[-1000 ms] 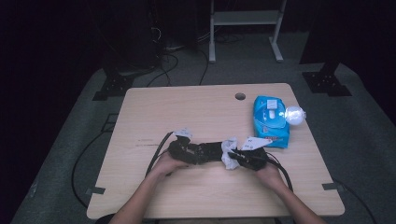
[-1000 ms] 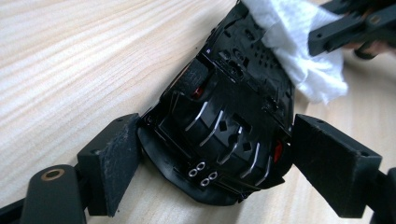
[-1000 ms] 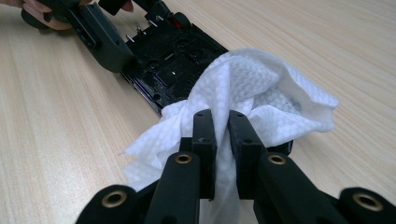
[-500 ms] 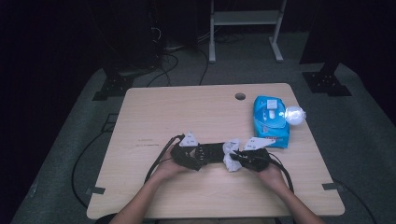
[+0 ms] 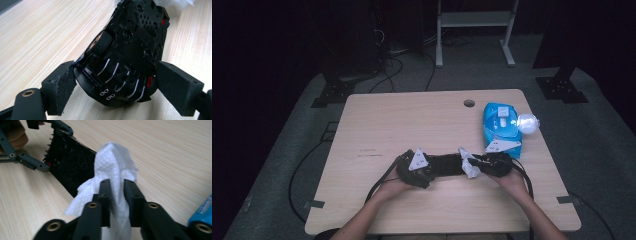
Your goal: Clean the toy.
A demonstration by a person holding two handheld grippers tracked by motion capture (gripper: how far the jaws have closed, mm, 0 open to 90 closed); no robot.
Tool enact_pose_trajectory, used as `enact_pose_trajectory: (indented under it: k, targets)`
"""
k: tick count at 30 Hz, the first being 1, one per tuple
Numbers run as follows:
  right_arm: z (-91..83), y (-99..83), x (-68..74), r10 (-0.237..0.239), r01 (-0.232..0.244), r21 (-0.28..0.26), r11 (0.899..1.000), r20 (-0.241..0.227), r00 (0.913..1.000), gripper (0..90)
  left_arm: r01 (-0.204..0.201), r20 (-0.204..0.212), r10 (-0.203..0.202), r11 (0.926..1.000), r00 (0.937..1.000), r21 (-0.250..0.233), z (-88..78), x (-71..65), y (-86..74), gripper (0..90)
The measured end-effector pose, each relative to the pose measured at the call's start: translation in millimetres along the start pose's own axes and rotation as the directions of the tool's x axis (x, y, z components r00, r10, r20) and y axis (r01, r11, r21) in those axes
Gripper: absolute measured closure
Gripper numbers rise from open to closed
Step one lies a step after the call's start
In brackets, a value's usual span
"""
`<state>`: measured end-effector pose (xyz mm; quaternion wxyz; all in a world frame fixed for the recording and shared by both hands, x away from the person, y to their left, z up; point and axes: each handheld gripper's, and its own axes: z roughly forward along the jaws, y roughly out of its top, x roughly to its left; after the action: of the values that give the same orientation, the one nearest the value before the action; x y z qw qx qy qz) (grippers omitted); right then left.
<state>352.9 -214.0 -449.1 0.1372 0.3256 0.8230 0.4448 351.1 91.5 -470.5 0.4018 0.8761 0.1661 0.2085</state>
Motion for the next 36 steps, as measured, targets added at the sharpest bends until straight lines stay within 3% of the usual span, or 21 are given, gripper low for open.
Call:
enact_pose_trajectory:
  k: [3,7,11,13,18,22,24,27,30,32,34,35,36]
  targets:
    - [0.1,1.3,-5.4,0.016,-0.016,0.011,1.0,-0.018,0.9997,66.1,-0.006,-0.005,0.006,1.0,1.0,-0.006,0.0,-1.2,-0.4,17.0]
    - [5.3,5.0,-11.2,0.045,-0.042,0.034,0.999,-0.076,0.9961,57.7,-0.02,-0.016,0.02,0.9998,0.9997,-0.004,-0.6,-3.0,-0.5,17.0]
    - [14.4,7.4,-15.9,0.083,-0.076,0.056,0.996,-0.137,0.9871,51.7,-0.03,-0.026,0.03,0.9995,0.9992,-0.011,-0.8,-4.4,-1.1,17.0]
    - [20.7,7.2,-15.9,0.083,-0.071,0.079,0.994,-0.165,0.9828,50.1,-0.053,-0.034,0.053,0.9986,0.998,-0.003,-1.2,-5.2,-0.7,17.0]
    - [31.8,7.7,-13.6,0.082,-0.063,0.095,0.994,-0.218,0.9725,54.9,-0.038,-0.032,0.038,0.9992,0.9988,-0.009,-2.0,-3.3,-2.0,17.0]
    - [31.6,8.1,-11.9,0.05,-0.031,0.089,0.996,-0.218,0.9746,57.5,-0.016,0.007,0.016,0.9998,0.9999,-0.015,-4.6,1.5,-2.8,16.9]
    - [31.2,7.4,-11.0,0.025,-0.009,0.077,0.997,-0.219,0.9753,58.1,0.014,0.039,-0.013,0.9996,0.9992,-0.023,-6.9,5.6,-3.3,16.9]
    - [28.8,5.6,-7.2,-0.022,0.034,0.055,0.998,-0.21,0.9774,59.2,0.106,0.085,-0.101,0.9923,0.9913,-0.064,-10.7,16.6,-3.8,19.3]
    - [26.5,4.9,0.7,-0.093,0.101,0.036,0.994,-0.193,0.9768,60.4,0.194,0.121,-0.186,0.9787,0.9751,-0.066,-10.0,29.2,-6.3,18.5]
    - [26.1,4.6,4.1,-0.125,0.132,0.027,0.991,-0.188,0.9741,60.9,0.238,0.173,-0.225,0.9696,0.9589,-0.057,-6.9,34.6,-8.9,18.7]
    - [26.1,5.1,6.2,-0.142,0.149,0.025,0.989,-0.182,0.973,61.0,0.23,0.212,-0.213,0.9717,0.9538,-0.055,-5.4,34.7,-10.3,25.1]
    - [26.2,5.2,6.4,-0.144,0.151,0.025,0.988,-0.18,0.973,61.0,0.207,0.228,-0.189,0.9767,0.9551,-0.058,-4.5,32.9,-10.1,29.1]
    - [26.2,5.3,6.3,-0.143,0.15,0.025,0.988,-0.178,0.9735,60.9,0.178,0.222,-0.159,0.9819,0.9619,-0.065,-5.2,31.2,-9.1,34.7]
